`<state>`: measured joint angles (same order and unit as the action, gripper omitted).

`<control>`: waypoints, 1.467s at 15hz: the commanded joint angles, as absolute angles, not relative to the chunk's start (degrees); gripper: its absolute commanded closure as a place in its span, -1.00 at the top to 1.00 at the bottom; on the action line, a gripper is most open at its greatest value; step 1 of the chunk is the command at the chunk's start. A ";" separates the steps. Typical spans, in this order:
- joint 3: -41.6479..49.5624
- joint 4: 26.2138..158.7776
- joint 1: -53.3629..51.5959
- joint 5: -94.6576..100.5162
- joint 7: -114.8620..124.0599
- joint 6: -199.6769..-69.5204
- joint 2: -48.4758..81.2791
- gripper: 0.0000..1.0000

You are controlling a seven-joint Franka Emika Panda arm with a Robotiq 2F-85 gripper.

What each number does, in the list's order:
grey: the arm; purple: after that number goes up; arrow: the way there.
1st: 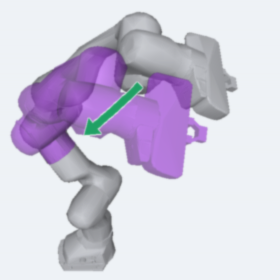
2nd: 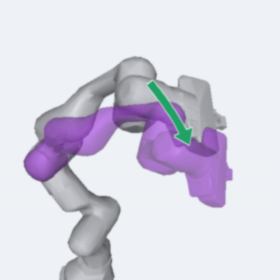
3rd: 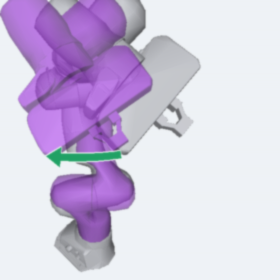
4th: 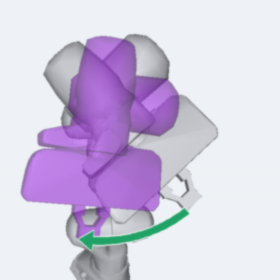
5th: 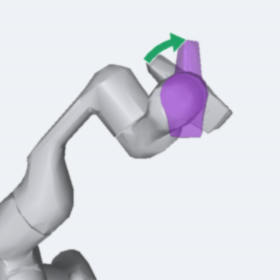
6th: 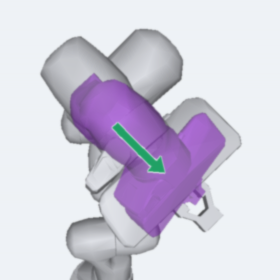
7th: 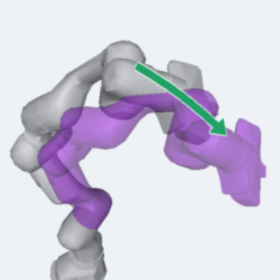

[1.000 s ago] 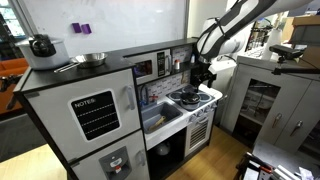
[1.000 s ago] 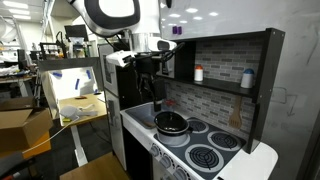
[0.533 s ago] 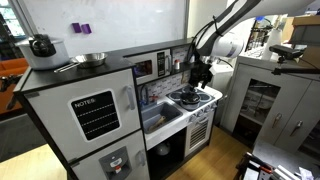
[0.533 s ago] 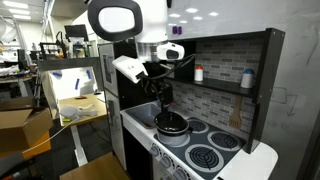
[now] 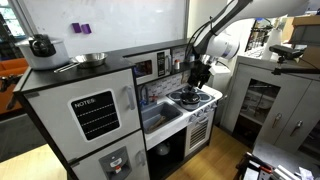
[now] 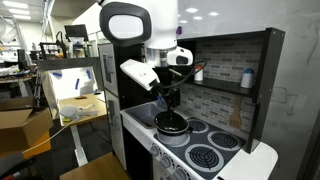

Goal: Take the lid off the pot and put it on the stove

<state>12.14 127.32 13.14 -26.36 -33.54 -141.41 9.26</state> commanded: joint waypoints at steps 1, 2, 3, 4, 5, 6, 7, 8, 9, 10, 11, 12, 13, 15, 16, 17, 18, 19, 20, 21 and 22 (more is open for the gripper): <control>10.27 123.30 15.84 -27.52 -36.53 -137.44 11.85 1.00; 10.07 122.64 16.14 -27.81 -36.91 -137.05 12.30 1.00; 9.83 121.83 16.50 -28.17 -37.25 -136.53 12.80 1.00; 9.59 121.25 16.81 -28.37 -37.37 -136.43 13.19 1.00; 9.35 120.65 17.11 -28.49 -37.41 -136.24 13.55 1.00; 9.10 120.04 17.41 -28.69 -37.45 -136.09 14.01 1.00; 8.79 119.60 17.69 -28.88 -37.52 -136.06 14.39 1.00; 8.46 119.15 17.92 -29.26 -37.63 -136.02 14.85 1.00; 8.23 118.79 18.10 -29.37 -37.56 -135.86 15.16 1.00; 7.92 118.42 18.29 -29.56 -37.58 -135.83 15.55 1.00; 7.66 118.12 18.44 -29.59 -37.45 -135.79 15.94 1.00; 7.36 117.89 18.62 -29.72 -37.46 -135.82 16.24 1.00; 7.13 117.66 18.75 -29.82 -37.48 -135.85 16.57 1.00; 6.70 117.38 19.03 -29.79 -37.37 -136.00 17.11 1.00; 6.59 117.31 19.11 -29.66 -37.23 -136.10 17.33 1.00; 6.47 117.26 19.21 -29.62 -37.22 -136.18 17.50 1.00; 6.37 117.26 19.26 -29.45 -37.04 -136.38 17.71 1.00; 6.36 117.30 19.26 -29.05 -36.73 -136.58 17.90 1.00; 6.32 117.43 19.26 -28.88 -36.67 -136.92 18.04 1.00; 6.40 117.79 19.08 -28.40 -36.41 -137.39 18.03 1.00; 6.53 118.12 18.80 -27.87 -35.78 -137.78 17.93 1.00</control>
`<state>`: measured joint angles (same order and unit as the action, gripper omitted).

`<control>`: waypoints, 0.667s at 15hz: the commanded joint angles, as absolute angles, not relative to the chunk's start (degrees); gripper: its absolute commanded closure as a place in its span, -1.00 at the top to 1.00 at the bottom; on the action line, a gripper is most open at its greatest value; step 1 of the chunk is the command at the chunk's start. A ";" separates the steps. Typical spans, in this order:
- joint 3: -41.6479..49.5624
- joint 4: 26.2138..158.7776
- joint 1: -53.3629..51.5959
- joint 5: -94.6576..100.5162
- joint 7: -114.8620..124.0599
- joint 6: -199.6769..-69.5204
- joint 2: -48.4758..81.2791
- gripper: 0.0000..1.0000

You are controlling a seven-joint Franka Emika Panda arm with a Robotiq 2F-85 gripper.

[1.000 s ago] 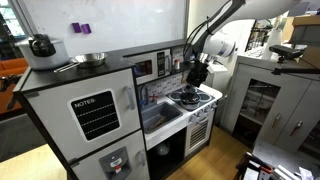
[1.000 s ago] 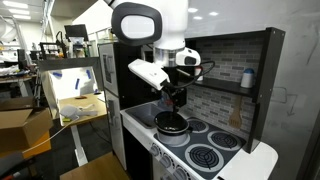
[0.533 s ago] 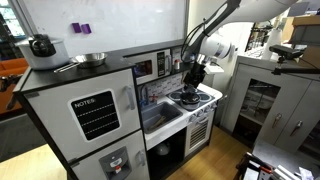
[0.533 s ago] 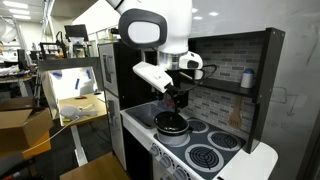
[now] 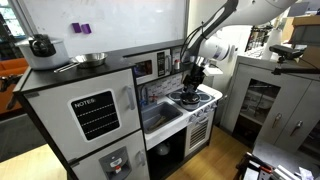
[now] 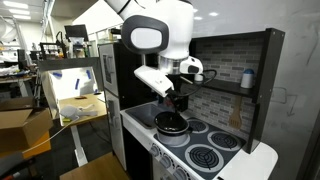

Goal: Take the lid off the pot and put it on the stove

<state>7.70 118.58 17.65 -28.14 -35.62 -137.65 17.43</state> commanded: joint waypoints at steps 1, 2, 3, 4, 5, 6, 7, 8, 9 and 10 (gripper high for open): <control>6.59 118.41 18.58 -27.45 -35.43 -138.24 17.80 1.00; 6.66 118.65 18.43 -27.07 -35.09 -138.58 17.61 1.00; 6.64 118.80 18.39 -26.96 -35.07 -138.87 17.44 1.00; 6.62 118.79 18.40 -26.96 -34.95 -139.05 17.41 1.00; 6.64 118.72 18.46 -27.04 -34.76 -139.01 17.47 1.00; 6.83 118.62 18.44 -26.83 -33.87 -138.37 17.42 1.00; 7.00 118.79 18.41 -26.71 -32.80 -137.84 17.03 1.00; 6.54 118.62 18.65 -27.13 -34.13 -138.10 17.50 1.00; 6.55 118.62 18.65 -27.11 -33.67 -138.09 17.50 1.00; 6.55 118.62 18.65 -27.10 -33.48 -138.09 17.49 1.00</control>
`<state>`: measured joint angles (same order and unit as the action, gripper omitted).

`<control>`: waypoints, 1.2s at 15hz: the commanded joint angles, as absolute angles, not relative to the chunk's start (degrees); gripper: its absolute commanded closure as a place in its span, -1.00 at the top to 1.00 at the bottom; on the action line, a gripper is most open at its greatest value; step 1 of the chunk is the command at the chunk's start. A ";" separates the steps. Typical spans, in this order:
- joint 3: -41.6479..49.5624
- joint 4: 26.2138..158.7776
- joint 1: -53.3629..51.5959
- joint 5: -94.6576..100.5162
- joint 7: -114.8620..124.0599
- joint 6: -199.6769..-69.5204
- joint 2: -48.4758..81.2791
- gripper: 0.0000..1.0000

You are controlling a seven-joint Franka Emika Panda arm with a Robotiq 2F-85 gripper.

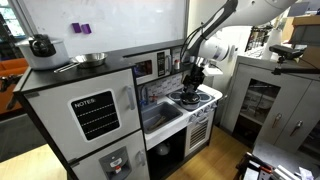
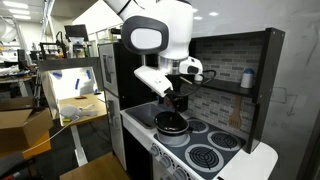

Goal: Take the lid off the pot and put it on the stove

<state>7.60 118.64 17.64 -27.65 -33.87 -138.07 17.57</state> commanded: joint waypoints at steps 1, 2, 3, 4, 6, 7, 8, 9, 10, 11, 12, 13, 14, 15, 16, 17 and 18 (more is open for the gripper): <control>6.56 118.62 18.65 -27.10 -33.33 -138.09 17.49 1.00; 6.56 118.62 18.65 -27.10 -33.28 -138.09 17.49 1.00; 6.56 118.62 18.65 -27.10 -33.27 -138.09 17.49 1.00; 6.56 118.62 18.65 -27.10 -33.27 -138.09 17.49 1.00; 6.51 118.55 18.62 -27.23 -33.20 -138.61 17.93 1.00; 6.46 118.53 18.67 -27.41 -33.29 -138.74 18.15 1.00; 6.51 118.53 18.66 -27.22 -33.27 -138.87 18.37 1.00; 6.50 118.49 18.74 -27.24 -33.36 -138.88 18.60 1.00; 6.44 118.46 18.84 -27.32 -33.46 -138.82 18.83 1.00; 6.41 118.46 18.89 -27.33 -33.38 -138.83 19.07 1.00; 6.37 118.47 18.94 -27.25 -33.44 -138.83 19.25 1.00; 6.35 118.46 18.95 -27.15 -33.42 -138.85 19.36 1.00; 6.37 118.45 18.90 -26.99 -33.35 -138.90 19.41 1.00; 6.36 118.45 18.86 -26.95 -33.33 -139.09 19.36 1.00; 6.38 118.42 18.83 -26.91 -33.24 -139.18 19.32 1.00; 6.41 118.32 18.79 -26.75 -33.21 -139.32 19.30 1.00; 6.44 118.22 18.77 -26.67 -33.12 -139.53 19.31 1.00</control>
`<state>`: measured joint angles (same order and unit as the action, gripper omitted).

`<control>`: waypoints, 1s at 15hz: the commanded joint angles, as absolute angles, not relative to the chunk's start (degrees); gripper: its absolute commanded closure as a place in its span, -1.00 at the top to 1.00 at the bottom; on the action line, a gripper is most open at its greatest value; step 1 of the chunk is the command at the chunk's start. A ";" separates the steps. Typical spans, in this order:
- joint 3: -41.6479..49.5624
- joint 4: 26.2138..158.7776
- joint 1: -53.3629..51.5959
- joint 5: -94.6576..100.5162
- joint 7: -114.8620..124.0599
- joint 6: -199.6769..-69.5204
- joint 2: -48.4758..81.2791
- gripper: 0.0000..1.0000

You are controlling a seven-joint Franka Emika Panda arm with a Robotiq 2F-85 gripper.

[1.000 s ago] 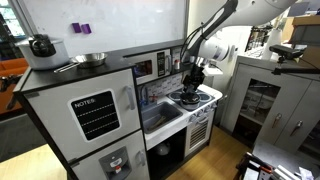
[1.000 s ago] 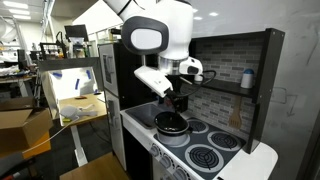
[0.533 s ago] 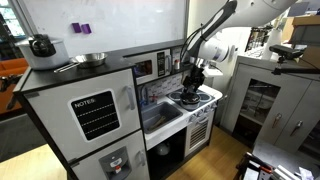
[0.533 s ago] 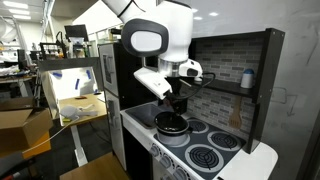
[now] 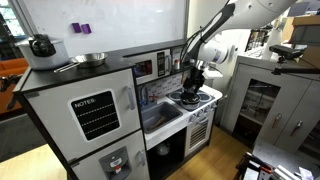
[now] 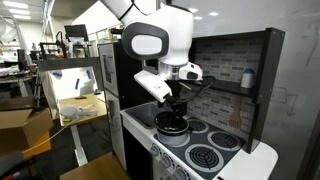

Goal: Take the lid off the pot and put it on the stove

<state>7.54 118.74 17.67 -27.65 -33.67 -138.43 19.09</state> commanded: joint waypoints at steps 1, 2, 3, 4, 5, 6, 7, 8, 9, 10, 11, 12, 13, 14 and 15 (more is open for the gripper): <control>6.44 118.15 18.77 -26.66 -33.09 -139.80 19.33 1.00; 6.42 118.03 18.83 -26.69 -33.13 -140.18 19.44 1.00; 6.37 117.90 18.90 -26.79 -33.21 -140.61 19.60 1.00; 6.35 117.80 18.94 -26.81 -33.17 -140.83 19.70 1.00; 6.32 117.65 18.99 -26.89 -33.21 -141.10 19.88 1.00; 6.26 117.52 19.07 -26.97 -33.32 -141.22 20.02 1.00; 6.22 117.44 19.11 -27.02 -33.34 -141.38 20.13 1.00; 6.17 117.38 19.17 -27.09 -33.41 -141.49 20.27 1.00; 6.11 117.27 19.23 -27.17 -33.45 -141.55 20.45 1.00; 6.04 117.20 19.28 -27.25 -33.48 -141.71 20.68 1.00; 5.99 117.10 19.32 -27.22 -33.45 -141.88 20.89 1.00; 5.92 116.97 19.33 -27.13 -33.36 -142.12 21.18 1.00; 5.84 116.81 19.38 -27.10 -33.33 -142.26 21.46 1.00; 5.76 116.67 19.41 -27.08 -33.29 -142.35 21.67 1.00; 5.68 116.55 19.43 -27.05 -33.26 -142.39 21.85 1.00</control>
<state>7.47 117.84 17.70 -27.64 -33.67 -141.76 20.77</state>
